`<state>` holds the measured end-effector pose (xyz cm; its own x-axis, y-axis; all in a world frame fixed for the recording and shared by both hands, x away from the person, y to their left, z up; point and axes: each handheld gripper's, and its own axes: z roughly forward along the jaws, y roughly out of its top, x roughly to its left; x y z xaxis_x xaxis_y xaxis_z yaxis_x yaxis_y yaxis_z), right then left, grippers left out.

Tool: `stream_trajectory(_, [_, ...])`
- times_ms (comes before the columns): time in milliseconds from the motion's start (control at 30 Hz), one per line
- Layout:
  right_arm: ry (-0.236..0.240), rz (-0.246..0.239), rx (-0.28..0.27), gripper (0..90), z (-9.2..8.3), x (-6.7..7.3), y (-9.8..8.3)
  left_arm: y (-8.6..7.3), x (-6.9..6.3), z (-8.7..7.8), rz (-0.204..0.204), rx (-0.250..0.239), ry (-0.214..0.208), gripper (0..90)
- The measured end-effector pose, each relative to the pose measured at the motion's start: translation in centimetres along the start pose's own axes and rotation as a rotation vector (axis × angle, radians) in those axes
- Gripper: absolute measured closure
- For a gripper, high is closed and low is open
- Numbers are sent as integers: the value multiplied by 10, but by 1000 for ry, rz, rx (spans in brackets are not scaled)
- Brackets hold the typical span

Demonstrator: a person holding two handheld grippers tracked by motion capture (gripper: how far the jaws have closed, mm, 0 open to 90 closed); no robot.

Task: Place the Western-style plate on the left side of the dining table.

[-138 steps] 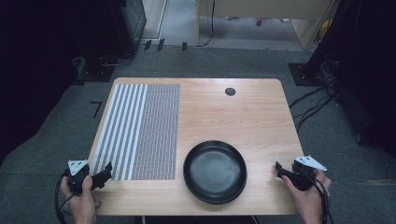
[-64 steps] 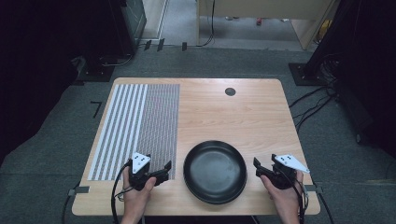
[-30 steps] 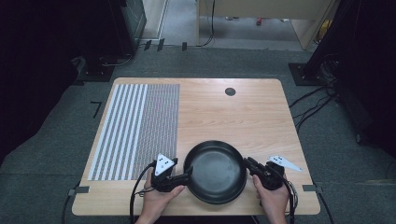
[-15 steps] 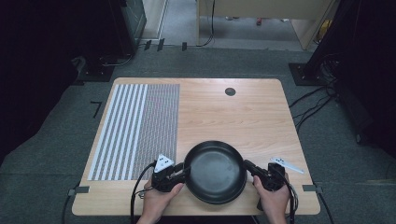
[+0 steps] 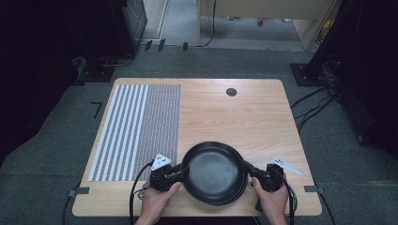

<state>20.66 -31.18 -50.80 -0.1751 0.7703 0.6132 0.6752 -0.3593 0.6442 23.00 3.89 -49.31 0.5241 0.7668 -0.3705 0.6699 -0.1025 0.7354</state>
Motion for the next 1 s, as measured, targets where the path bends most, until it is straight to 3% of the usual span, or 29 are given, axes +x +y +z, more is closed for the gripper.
stream_trajectory(233, [24, -17, 22, 859, 4, 5, -5, 3, 8, -11, -31, -16, -9, 691])
stream_trajectory(500, [10, -15, 25, 832, 8, 8, -9, 2, 7, -12, -20, -15, -2, 689])
stream_trajectory(667, [6, 11, 20, 827, 11, 8, -11, 0, 6, -12, -21, -16, -2, 686])
stream_trajectory(700, [15, 36, 21, 826, 12, 7, -11, 0, 6, -12, -17, -17, -2, 685])
stream_trajectory(967, [4, 38, -9, 822, 16, 8, -13, -2, 6, -10, -28, -3, -31, 669])
stream_trajectory(1000, [15, 65, -5, 833, 17, 6, -12, -3, 6, -10, -34, -3, -33, 670])
